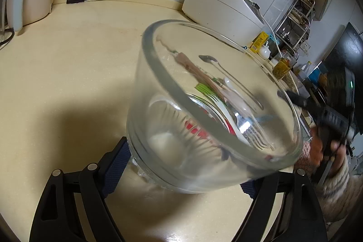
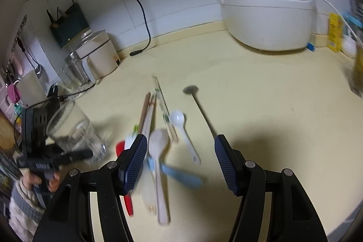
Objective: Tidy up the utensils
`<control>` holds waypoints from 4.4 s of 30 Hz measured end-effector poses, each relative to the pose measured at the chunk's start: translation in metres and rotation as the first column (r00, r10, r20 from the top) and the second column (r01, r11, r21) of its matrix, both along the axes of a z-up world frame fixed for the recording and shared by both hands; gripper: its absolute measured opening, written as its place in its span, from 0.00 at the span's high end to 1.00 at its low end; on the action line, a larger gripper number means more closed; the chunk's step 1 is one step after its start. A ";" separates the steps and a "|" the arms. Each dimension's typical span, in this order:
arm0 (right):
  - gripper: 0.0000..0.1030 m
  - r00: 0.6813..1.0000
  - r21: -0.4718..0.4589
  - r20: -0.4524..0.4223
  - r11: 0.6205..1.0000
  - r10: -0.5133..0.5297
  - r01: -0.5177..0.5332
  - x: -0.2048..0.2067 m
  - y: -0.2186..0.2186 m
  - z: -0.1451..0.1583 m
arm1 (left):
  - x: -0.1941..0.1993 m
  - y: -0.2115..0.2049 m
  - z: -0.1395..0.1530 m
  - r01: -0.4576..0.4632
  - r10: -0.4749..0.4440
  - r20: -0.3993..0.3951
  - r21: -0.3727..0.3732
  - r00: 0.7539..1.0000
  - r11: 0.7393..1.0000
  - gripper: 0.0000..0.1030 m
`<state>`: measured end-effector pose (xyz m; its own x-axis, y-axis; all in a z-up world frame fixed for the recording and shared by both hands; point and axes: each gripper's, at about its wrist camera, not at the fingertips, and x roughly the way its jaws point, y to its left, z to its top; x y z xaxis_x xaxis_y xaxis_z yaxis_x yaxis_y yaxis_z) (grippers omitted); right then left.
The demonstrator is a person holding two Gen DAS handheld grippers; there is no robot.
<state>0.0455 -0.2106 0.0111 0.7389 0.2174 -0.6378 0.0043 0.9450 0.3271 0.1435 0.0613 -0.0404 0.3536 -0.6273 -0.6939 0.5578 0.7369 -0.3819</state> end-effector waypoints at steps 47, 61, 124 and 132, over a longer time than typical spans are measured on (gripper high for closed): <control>0.89 0.946 0.045 -0.187 0.965 0.263 -0.259 0.125 0.047 -0.034 | 0.000 -0.002 0.002 -0.007 0.007 -0.006 -0.001 1.000 1.000 0.16; 0.88 0.941 0.010 -0.245 0.971 0.233 -0.238 0.132 0.052 -0.053 | 0.000 -0.002 0.002 -0.007 0.007 -0.007 -0.002 1.000 1.000 0.16; 0.91 0.881 -0.054 0.424 0.977 0.211 -0.208 0.021 0.051 0.116 | 0.001 -0.001 0.002 -0.007 0.007 -0.008 -0.004 1.000 1.000 0.16; 0.91 0.813 -0.031 0.528 0.962 0.245 -0.270 0.013 0.064 0.168 | 0.001 0.000 0.002 -0.008 0.008 -0.008 -0.004 1.000 1.000 0.16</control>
